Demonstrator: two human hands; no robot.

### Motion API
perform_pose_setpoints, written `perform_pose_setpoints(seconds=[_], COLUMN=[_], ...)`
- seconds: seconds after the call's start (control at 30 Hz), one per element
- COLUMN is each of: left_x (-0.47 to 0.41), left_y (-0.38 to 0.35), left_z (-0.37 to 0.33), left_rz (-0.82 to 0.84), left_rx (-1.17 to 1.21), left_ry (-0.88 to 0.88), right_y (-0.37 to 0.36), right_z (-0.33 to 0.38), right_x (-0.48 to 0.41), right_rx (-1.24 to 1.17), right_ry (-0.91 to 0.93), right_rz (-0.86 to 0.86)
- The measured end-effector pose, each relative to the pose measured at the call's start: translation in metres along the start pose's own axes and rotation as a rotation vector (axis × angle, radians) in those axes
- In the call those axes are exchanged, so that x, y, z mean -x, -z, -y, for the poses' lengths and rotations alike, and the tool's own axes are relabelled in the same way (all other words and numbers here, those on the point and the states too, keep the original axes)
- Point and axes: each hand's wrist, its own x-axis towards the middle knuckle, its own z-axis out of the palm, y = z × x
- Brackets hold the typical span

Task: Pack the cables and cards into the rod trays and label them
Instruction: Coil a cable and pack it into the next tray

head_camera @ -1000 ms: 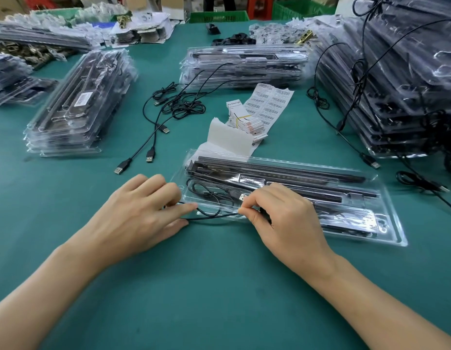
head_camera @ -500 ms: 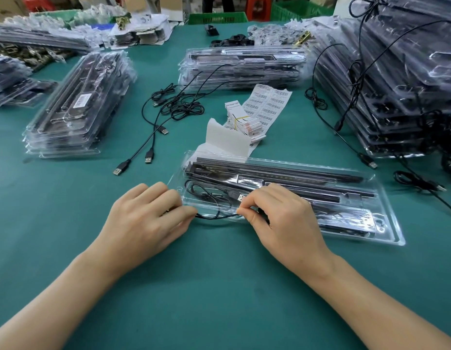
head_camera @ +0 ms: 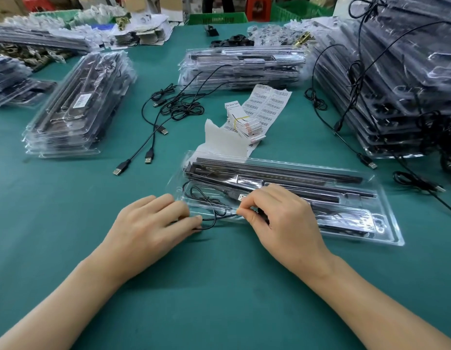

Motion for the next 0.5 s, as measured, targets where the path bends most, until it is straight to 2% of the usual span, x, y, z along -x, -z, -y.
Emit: perform_pose_setpoints(seconds=[0.13, 0.3, 0.5], left_x=[0.018, 0.037, 0.033], left_y=[0.014, 0.031, 0.032], left_z=[0.0, -0.002, -0.002], left_rz=[0.073, 0.21, 0.295], left_rx=[0.145, 0.325, 0.399], left_ry=[0.189, 0.652, 0.754], right_y=[0.0, 0.001, 0.001], right_z=[-0.001, -0.001, 0.0], right_x=[0.0, 0.0, 0.001], right_rx=[-0.004, 0.0, 0.002], right_ry=[0.006, 0.018, 0.019], right_rz=[0.003, -0.002, 0.005])
